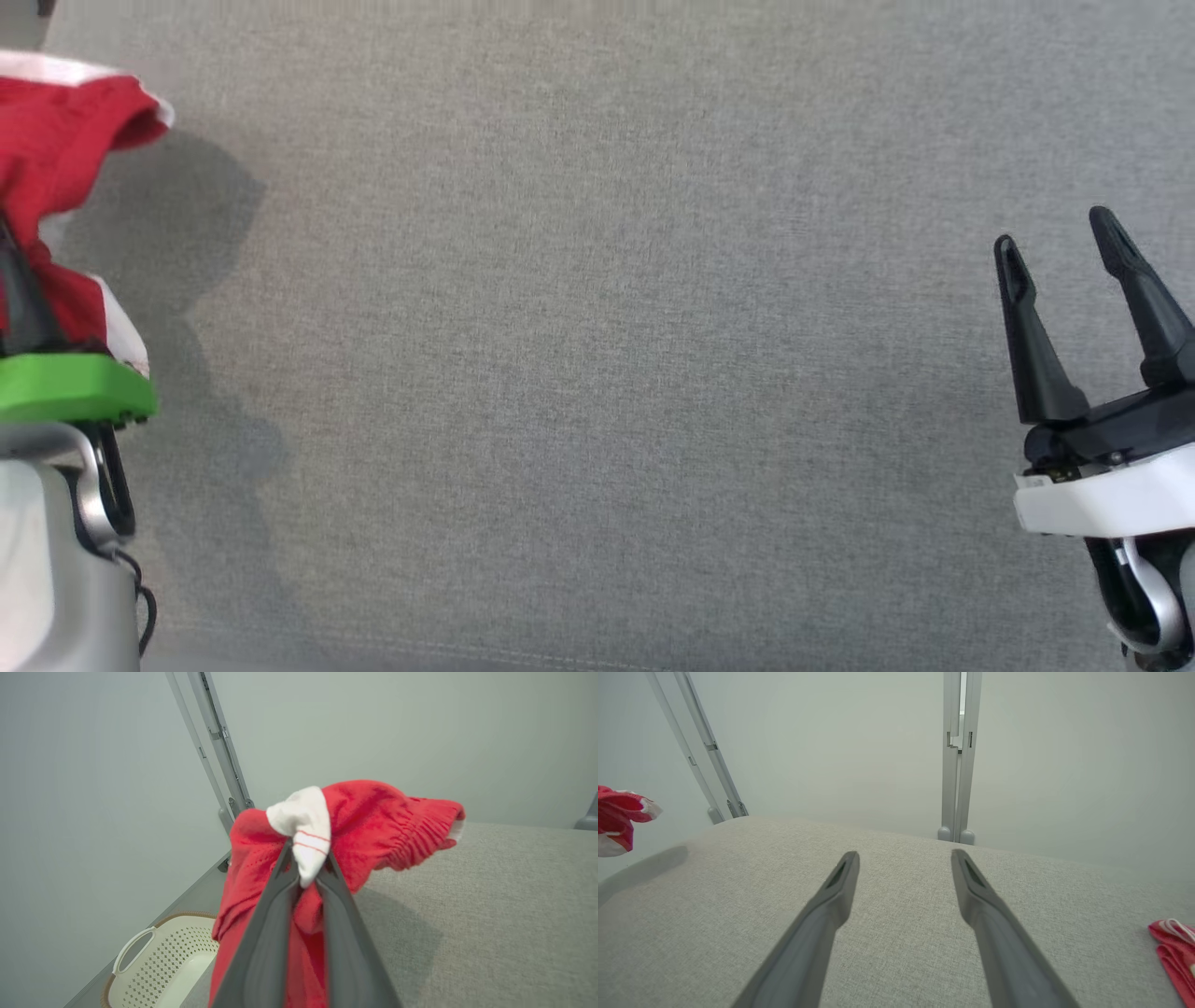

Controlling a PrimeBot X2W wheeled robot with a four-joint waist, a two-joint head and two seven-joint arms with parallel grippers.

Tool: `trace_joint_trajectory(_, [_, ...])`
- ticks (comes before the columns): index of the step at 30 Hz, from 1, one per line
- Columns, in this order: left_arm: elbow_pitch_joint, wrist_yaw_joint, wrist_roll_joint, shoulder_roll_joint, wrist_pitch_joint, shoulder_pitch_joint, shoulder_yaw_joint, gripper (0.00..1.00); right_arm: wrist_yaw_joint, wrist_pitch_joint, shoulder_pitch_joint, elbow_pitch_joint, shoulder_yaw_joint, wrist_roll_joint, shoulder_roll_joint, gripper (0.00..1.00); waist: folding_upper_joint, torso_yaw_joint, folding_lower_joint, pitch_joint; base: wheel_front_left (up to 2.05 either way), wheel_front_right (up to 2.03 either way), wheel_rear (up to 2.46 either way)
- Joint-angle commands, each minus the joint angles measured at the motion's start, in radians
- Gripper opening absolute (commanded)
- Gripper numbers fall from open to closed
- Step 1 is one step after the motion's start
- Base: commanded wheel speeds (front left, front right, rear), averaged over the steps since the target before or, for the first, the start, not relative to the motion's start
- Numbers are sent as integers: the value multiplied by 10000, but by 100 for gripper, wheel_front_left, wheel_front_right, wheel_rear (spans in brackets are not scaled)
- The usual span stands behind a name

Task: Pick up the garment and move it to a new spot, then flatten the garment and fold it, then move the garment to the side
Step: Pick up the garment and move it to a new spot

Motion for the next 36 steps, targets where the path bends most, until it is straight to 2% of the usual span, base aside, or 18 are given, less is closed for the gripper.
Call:
trace_joint_trajectory(1, [-464,108,113,-4,3,517,-39,0,-16,-82,162,132,103,60,68,100,0,-606,1,-1381,0,0,0])
trace_joint_trajectory(7, [-2910,237,540,-493,683,2240,-822,0,-16,-340,381,610,340,149,302,100,0,-1254,1,-2024,0,0,0])
trace_joint_trajectory(12, [-3628,-419,761,-1034,1483,2702,-2382,0,-16,-536,310,820,492,225,504,100,0,-2088,1,-1967,0,0,0])
trace_joint_trajectory(16, [-3034,-1024,902,-1445,1763,2153,-3552,0,-16,-771,46,1057,653,333,670,100,0,-2937,1,-1766,0,0,0])
trace_joint_trajectory(19, [-2388,-1307,998,-1653,1827,1713,-4273,0,-16,-947,-48,1254,719,410,806,100,0,-3539,1,-1553,0,0,0])
trace_joint_trajectory(24, [-1135,-1539,1087,-1863,1979,941,-5208,0,-14,-1279,-190,1623,784,563,986,100,0,-4442,1,-1070,0,0,0])
trace_joint_trajectory(30, [-3,-1779,931,-1948,2066,431,-6241,0,-14,-1602,-294,1979,767,710,1134,100,0,-4867,1,-591,0,0,0])
trace_joint_trajectory(31, [87,-1793,895,-1962,1954,365,-6327,20,-14,-1623,-319,2040,764,721,1142,100,0,-4868,1,-573,0,0,0])
trace_joint_trajectory(32, [163,-1800,861,-1973,1892,369,-6390,97,-14,-1662,-332,2078,746,720,1134,100,0,-4852,1,-573,0,0,0])
trace_joint_trajectory(33, [189,-1810,829,-1987,1752,361,-6464,100,-14,-1689,-332,2123,708,709,1128,100,0,-4808,1,-604,0,0,0])
trace_joint_trajectory(36, [23,-1673,789,-2010,1289,326,-6525,100,-14,-1725,-320,2230,682,644,1086,100,0,-4637,1,-804,0,0,0])
